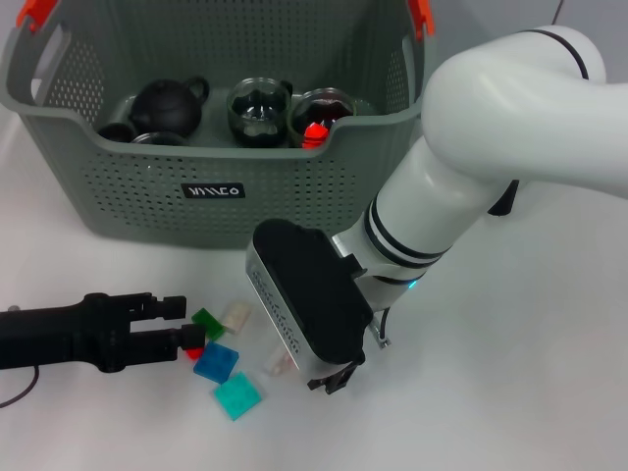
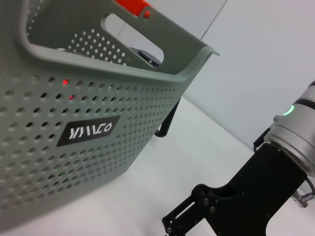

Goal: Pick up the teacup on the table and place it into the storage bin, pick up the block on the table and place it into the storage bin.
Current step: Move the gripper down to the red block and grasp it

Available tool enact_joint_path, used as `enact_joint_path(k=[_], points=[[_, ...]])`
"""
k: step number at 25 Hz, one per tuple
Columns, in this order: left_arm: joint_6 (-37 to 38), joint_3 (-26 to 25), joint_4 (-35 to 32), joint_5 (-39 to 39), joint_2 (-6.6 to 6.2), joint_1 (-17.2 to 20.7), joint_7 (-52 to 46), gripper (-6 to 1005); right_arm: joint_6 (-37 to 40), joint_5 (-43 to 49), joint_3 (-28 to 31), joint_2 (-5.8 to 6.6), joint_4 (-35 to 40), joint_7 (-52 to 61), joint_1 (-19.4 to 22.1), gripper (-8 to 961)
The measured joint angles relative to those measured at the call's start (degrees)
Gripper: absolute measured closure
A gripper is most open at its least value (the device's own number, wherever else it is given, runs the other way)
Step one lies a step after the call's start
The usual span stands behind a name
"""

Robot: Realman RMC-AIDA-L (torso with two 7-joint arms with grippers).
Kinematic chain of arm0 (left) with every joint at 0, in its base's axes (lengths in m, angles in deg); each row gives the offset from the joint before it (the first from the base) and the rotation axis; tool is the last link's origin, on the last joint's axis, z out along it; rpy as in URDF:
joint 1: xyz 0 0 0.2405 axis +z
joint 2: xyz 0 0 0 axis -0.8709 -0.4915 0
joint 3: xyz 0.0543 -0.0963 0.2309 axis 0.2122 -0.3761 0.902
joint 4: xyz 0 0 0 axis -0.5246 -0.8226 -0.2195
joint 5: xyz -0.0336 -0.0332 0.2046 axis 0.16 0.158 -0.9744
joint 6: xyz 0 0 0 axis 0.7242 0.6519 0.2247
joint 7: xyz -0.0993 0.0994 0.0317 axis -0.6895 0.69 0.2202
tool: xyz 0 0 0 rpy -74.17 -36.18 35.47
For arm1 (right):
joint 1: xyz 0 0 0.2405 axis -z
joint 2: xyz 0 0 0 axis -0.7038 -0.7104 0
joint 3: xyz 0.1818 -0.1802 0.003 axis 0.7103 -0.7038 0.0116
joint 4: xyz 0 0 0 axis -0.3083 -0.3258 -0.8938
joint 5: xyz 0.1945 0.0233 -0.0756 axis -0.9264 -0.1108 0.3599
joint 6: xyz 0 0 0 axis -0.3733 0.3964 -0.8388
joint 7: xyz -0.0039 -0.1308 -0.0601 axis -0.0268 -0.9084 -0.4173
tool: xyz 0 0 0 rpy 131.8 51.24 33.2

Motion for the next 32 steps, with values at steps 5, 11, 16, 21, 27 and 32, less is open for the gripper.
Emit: enact_joint_path(k=[5,11,16,21,27,32], points=[[0.0,0.0,0.0,0.0,-0.01,0.1,0.0,323,-0.1,-0.7,-0.1,0.00,0.2,-0.1,0.0,103],[0.0,0.0,0.0,0.0,0.01,0.2,0.0,323,0.2,-0.7,0.0,0.19,0.1,0.5,-0.1,226],[0.0,0.0,0.0,0.0,0.01,0.2,0.0,322,0.3,-0.7,0.3,0.39,-0.1,0.7,-0.1,459],[0.0,0.0,-0.1,-0.1,0.01,0.2,0.1,323,-0.2,-0.8,0.4,0.38,-1.3,0.5,-0.3,638],[-0.2,0.0,-0.2,-0.2,0.01,0.2,0.2,322,-0.4,-0.8,0.5,0.30,-1.5,0.2,-0.2,672],[-0.4,0.0,-0.3,-0.3,0.01,0.3,0.3,323,-0.4,-0.7,0.3,0.22,-1.6,0.4,-0.5,668]])
